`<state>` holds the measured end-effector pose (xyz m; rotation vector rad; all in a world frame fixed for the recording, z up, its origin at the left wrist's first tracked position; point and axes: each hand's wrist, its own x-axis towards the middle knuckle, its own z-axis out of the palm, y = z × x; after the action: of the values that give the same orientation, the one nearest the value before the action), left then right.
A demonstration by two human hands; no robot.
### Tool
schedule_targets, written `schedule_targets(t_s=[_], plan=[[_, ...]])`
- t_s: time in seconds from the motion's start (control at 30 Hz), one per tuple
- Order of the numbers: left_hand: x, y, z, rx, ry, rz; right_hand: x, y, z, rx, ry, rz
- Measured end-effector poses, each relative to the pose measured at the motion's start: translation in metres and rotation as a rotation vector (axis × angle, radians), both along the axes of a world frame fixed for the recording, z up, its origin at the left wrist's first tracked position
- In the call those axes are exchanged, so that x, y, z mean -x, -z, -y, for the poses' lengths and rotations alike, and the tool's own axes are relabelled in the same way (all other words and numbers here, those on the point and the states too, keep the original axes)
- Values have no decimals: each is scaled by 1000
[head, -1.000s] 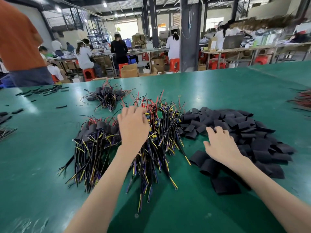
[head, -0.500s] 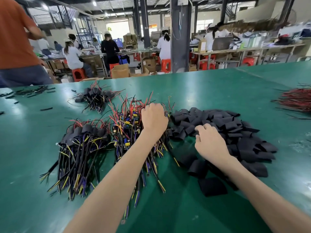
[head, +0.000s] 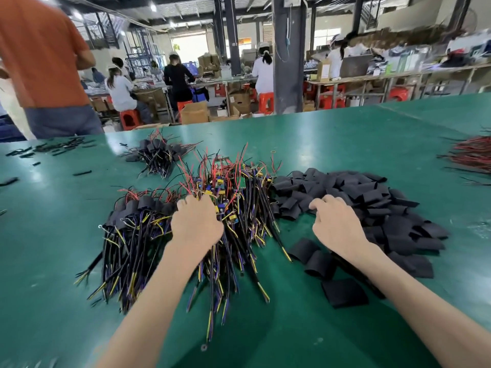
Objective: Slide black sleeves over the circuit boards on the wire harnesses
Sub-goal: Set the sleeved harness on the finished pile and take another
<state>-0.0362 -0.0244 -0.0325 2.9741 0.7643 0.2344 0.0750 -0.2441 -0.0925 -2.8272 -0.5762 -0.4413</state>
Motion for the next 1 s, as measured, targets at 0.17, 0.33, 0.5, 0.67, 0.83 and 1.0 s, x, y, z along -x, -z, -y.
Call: schedule_targets(t_s=[0.17,0.33,0.5,0.67,0.83,1.0], plan=[[-11,34,3,-143,145,296,-5,-2,-2,-118,-62,25],[-18,44,-7,-79,225,380,-39,-20,-21,-84,-177,143],[-10,42,-5,-109,322,564,-78,-28,-47,216,-250,89],[-6,40,-6,-99,285,514,-89,-22,-57,387,-287,87],[-6,44,-5,-159,294,521,-93,-20,-58,378,-329,54],[-8,46,-5,-187,316,656,-98,-26,-58,200,-350,-228]])
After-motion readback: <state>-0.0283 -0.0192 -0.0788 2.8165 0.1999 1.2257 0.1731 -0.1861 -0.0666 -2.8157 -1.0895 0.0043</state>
